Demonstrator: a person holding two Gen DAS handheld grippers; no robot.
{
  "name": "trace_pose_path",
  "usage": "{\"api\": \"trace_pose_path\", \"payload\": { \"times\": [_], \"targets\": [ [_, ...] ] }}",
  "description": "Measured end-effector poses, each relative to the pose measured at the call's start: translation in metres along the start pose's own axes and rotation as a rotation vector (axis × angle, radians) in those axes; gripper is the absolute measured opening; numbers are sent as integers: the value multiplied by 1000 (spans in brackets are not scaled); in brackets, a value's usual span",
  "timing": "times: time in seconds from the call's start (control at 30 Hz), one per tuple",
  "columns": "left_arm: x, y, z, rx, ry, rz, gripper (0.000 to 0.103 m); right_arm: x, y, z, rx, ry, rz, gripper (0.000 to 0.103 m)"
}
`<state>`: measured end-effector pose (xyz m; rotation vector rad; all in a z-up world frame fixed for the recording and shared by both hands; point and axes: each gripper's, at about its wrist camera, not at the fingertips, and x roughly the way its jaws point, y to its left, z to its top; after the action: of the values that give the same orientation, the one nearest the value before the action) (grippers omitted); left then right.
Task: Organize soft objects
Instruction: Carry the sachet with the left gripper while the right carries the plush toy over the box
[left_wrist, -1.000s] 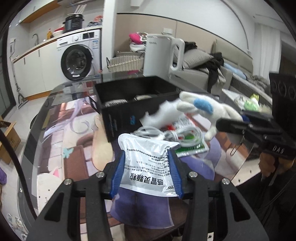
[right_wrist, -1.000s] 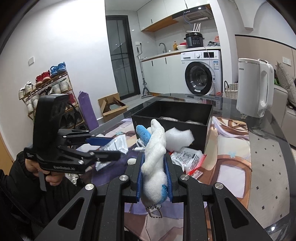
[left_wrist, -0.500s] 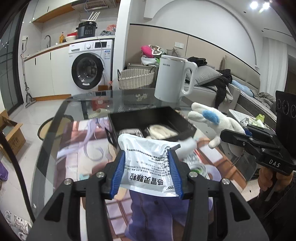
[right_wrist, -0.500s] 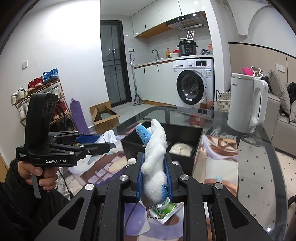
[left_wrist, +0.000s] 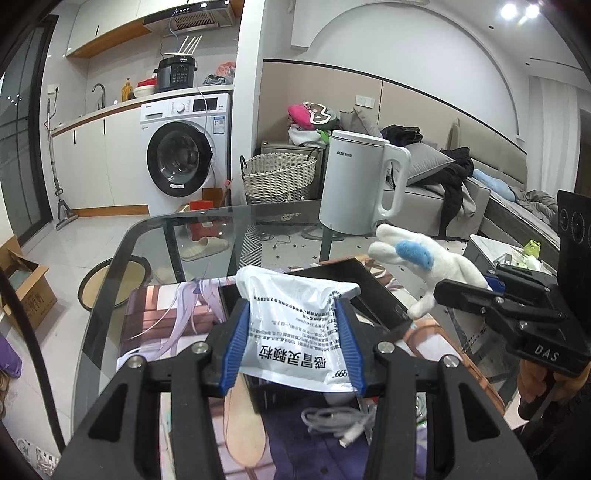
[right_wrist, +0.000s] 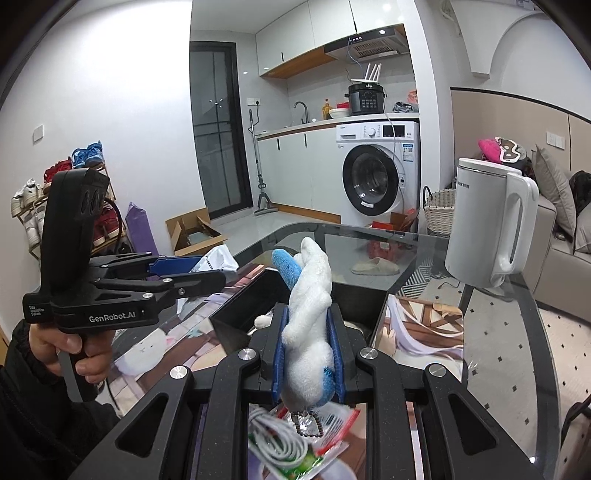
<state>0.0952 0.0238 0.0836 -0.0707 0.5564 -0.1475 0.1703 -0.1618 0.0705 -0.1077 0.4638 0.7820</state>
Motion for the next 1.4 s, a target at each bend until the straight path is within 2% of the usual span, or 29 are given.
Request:
{"api": "trace_pose_path", "payload": {
  "times": [0.47,0.8,1.1,1.4],
  "targets": [
    [60,13,3,-24,22,92,45,45,-15,1,25,39,-22,21],
    [74,10,2,17,27,144,45,69,-14,2,16,72,-18,21],
    [76,24,0,-25,35,128,45,86,-13,-3,-9,112,-20,21],
    [77,23,0,-24,26,108,46,100,-10,-8,-41,156,-4,21]
  ]
}}
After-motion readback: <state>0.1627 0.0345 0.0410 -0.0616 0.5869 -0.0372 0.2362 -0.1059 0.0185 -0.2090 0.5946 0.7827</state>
